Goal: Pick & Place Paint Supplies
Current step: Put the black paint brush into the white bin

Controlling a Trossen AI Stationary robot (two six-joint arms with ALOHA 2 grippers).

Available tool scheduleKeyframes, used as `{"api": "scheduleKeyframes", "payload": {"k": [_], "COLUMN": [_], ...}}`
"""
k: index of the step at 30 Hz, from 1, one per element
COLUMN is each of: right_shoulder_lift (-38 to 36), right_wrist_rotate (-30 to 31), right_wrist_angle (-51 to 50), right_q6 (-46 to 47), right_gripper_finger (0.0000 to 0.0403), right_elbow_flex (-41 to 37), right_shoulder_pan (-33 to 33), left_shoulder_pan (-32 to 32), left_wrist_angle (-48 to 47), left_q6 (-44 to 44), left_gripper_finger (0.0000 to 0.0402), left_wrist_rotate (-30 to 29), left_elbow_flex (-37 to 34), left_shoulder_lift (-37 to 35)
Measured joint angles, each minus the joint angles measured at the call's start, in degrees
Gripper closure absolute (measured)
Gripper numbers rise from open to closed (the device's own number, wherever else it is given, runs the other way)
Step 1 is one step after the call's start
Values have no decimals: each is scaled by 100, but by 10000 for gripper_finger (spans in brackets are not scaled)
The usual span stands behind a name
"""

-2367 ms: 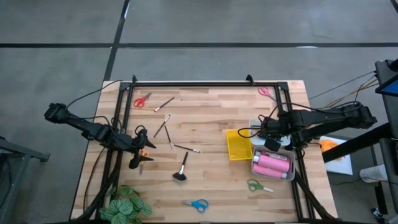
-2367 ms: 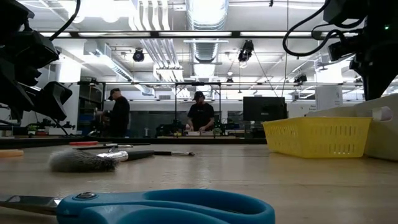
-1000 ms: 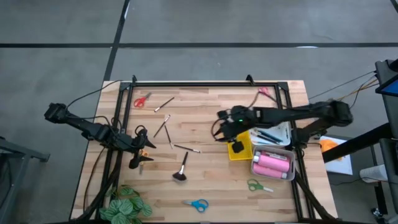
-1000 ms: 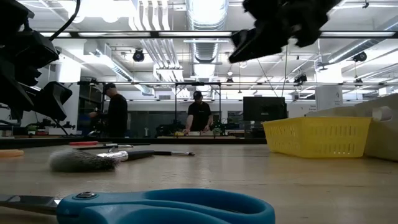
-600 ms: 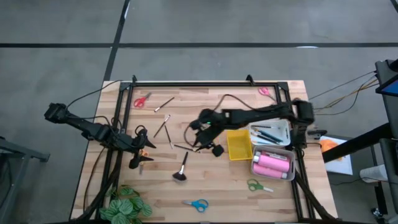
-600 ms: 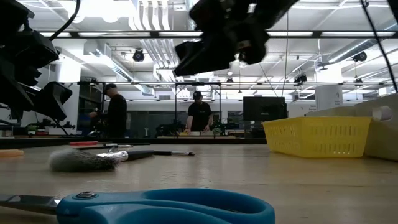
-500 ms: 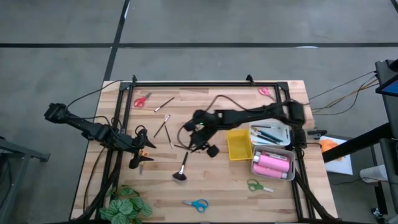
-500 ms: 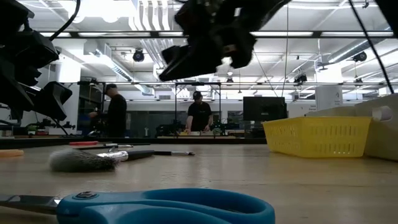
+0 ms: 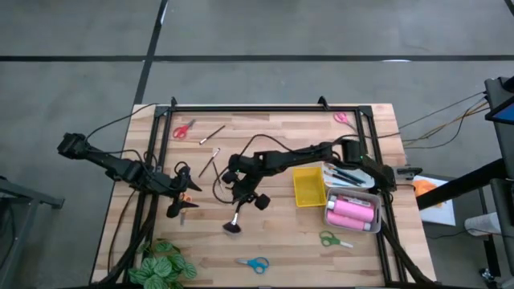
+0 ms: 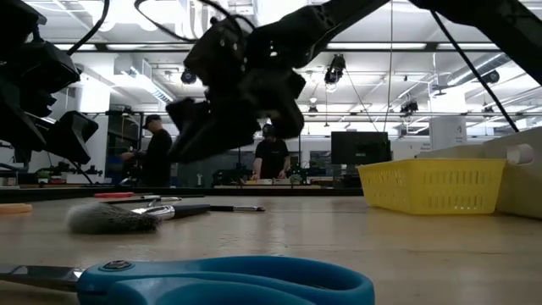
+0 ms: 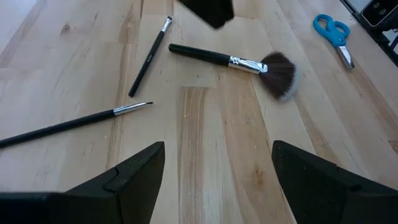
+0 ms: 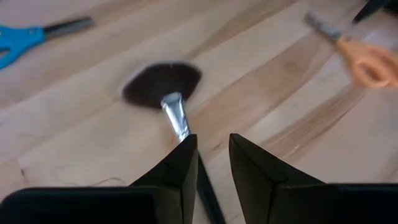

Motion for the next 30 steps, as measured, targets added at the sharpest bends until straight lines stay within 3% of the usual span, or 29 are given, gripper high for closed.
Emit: {"api": "scheduleKeyframes", "payload": {"k": [9, 15, 30], "right_shoulder_lift": [150, 152, 152], "right_wrist_rotate": [27, 472, 912], "right_wrist_angle": [6, 21, -37], "right_q6": [-60, -328, -277], "right_gripper_finger": [312, 312, 312], "right_elbow_flex": [-149, -320, -409], "right_shoulder_pan": [10, 8, 35], "left_shoulder_pan": [-2, 0, 0], "left_wrist_angle": [0, 0, 0], "left_q6": [0, 0, -1], "left_gripper_finger": [101, 101, 101], "left_wrist_rotate": [0, 0, 1], "left_elbow_flex": [1, 0, -1], "left_shoulder_lift": [0, 0, 0]}}
